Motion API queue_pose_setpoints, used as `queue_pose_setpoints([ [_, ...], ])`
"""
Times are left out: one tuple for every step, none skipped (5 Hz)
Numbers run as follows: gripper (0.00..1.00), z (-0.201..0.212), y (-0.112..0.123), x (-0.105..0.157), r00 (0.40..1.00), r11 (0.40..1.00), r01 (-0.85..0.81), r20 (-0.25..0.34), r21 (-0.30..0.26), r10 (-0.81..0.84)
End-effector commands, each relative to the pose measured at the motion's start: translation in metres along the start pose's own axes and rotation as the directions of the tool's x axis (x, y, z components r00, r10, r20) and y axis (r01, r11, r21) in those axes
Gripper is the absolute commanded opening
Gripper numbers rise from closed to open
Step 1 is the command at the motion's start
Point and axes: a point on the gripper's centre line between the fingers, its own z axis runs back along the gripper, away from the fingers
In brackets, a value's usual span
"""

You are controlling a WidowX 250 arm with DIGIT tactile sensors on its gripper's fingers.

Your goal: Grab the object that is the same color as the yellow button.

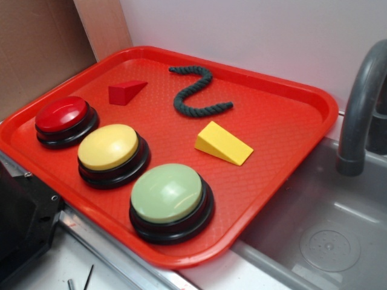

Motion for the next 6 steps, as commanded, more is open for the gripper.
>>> queue_pose_setpoints([
  [1.0, 0.0, 0.0, 0.0, 1.0, 1.0, 0.0, 0.0, 0.0, 0.0],
  [1.0, -0.004, 0.001, 0.005, 0.995, 0.995, -0.099, -0.009, -0.02, 0.099],
  [1.0, -0.021, -0.006, 0.019, 0.969, 0.969, -0.246, -0.014, -0.014, 0.246],
  [1.0, -0.046, -0.016, 0.043, 0.882, 0.882, -0.47, -0.026, 0.013, 0.47],
  [1.0, -0.07, -0.023, 0.068, 0.748, 0.747, -0.664, -0.006, -0.018, 0.664],
  [1.0, -0.088, -0.032, 0.084, 0.593, 0.593, -0.804, 0.022, -0.048, 0.805],
])
